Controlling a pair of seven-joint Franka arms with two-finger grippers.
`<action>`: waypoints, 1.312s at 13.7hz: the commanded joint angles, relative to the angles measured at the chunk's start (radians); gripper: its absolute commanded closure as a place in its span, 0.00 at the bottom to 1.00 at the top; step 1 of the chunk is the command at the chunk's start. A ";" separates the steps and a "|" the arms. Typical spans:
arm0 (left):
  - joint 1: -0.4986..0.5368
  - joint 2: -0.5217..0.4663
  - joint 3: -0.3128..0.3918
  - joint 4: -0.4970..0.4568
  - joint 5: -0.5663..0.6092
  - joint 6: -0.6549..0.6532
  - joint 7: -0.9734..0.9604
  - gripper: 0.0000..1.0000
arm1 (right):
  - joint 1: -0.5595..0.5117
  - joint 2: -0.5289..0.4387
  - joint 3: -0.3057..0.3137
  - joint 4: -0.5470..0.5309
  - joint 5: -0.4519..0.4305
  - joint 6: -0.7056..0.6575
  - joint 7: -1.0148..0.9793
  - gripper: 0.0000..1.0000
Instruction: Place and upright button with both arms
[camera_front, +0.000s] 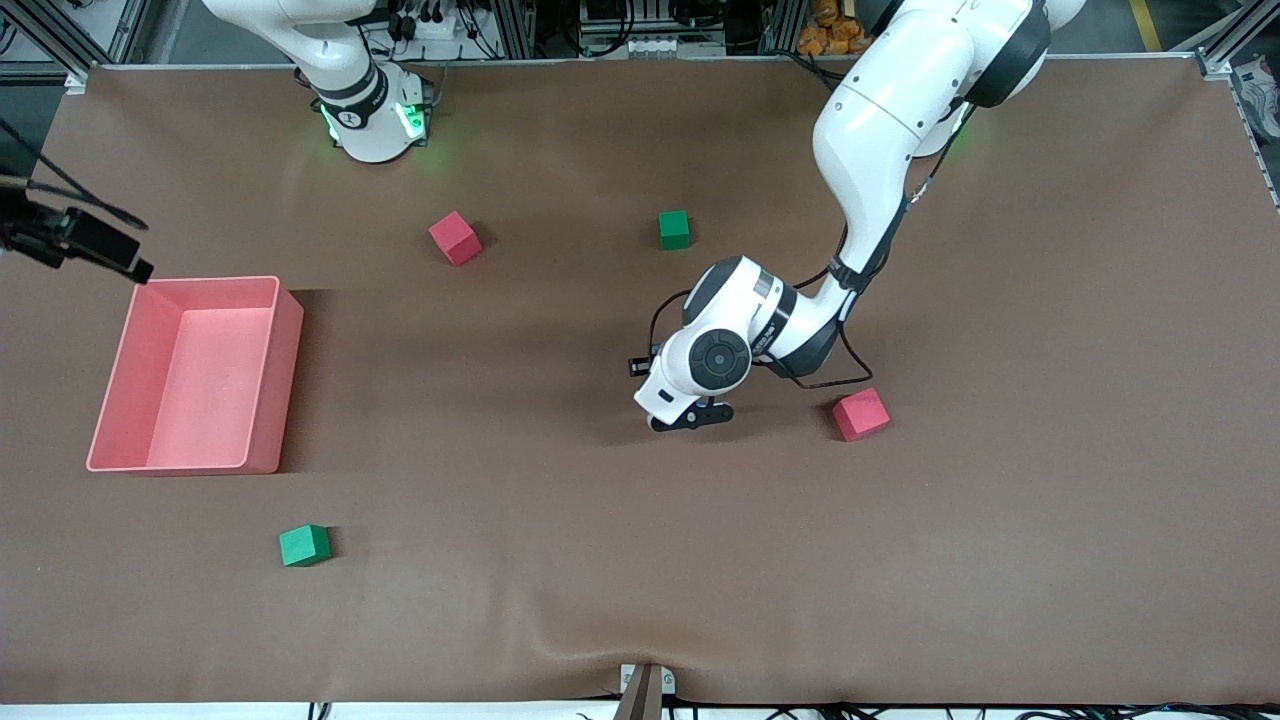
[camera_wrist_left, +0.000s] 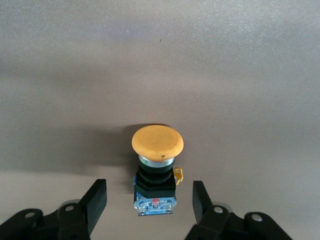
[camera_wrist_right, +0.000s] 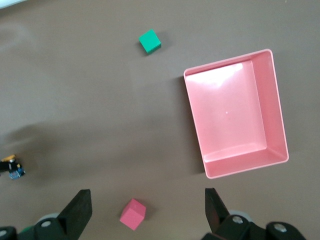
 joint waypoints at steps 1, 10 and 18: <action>-0.010 0.019 0.006 0.027 -0.012 -0.004 -0.005 0.29 | -0.030 -0.094 0.050 -0.108 -0.021 0.026 -0.010 0.00; -0.010 0.024 -0.004 0.027 -0.027 -0.017 -0.009 0.32 | -0.062 -0.080 0.084 -0.075 -0.048 0.055 -0.041 0.00; -0.010 0.027 -0.004 0.027 -0.029 -0.030 -0.003 0.38 | -0.082 -0.079 0.098 -0.070 -0.041 0.047 -0.056 0.00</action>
